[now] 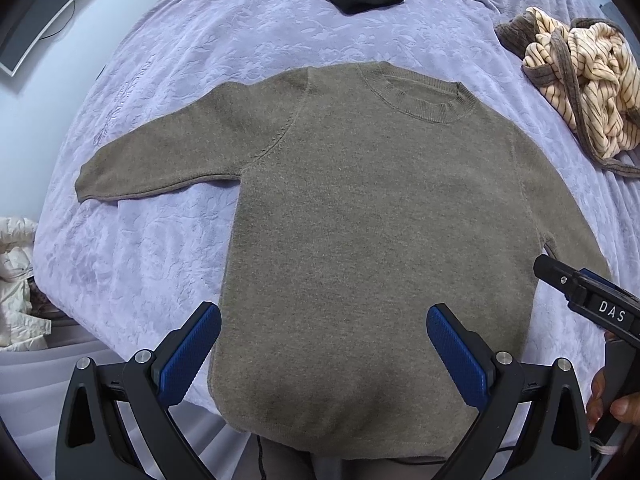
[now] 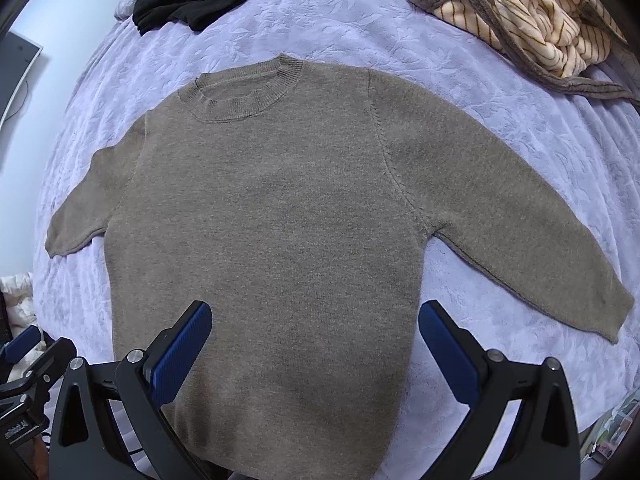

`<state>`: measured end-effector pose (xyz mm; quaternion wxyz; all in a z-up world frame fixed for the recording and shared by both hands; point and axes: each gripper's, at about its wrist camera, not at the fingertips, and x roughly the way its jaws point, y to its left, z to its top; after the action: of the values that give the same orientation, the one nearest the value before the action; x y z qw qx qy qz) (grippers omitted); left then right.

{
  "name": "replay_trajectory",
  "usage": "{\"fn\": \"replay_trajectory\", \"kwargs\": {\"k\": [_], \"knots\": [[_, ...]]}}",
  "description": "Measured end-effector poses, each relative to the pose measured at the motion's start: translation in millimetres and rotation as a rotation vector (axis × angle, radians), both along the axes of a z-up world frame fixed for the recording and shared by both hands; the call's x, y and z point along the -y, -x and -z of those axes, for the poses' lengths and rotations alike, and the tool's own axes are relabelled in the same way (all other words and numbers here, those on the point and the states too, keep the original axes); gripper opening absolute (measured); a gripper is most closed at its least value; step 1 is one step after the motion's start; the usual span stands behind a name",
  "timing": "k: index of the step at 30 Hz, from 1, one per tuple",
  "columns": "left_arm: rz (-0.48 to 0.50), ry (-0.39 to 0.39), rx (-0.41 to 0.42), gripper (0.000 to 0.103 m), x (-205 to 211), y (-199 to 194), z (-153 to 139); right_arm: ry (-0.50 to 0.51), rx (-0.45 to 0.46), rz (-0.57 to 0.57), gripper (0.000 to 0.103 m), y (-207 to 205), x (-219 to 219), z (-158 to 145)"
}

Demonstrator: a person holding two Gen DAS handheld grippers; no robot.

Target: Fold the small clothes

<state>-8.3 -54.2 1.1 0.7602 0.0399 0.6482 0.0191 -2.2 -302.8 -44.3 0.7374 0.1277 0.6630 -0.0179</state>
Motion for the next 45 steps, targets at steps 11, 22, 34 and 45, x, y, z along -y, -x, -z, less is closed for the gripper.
{"fn": "replay_trajectory", "kwargs": {"k": [11,22,34,45], "knots": [[-0.023,0.166,0.009,0.103,-46.6,-10.0,8.0,0.036,0.063,-0.011,0.103,12.6,-20.2,-12.4],[-0.256,0.343,0.049,0.103,-245.0,-62.9,78.6,-0.026,0.051,-0.006,0.103,12.9,-119.2,-0.3],[-0.659,0.647,0.192,0.103,-442.3,-103.8,168.2,-0.088,-0.024,-0.099,0.103,-5.9,-253.3,33.9],[-0.599,0.766,0.340,0.008,-442.1,-108.2,154.6,-0.108,-0.024,-0.138,0.103,-12.6,-270.2,30.5]]}}
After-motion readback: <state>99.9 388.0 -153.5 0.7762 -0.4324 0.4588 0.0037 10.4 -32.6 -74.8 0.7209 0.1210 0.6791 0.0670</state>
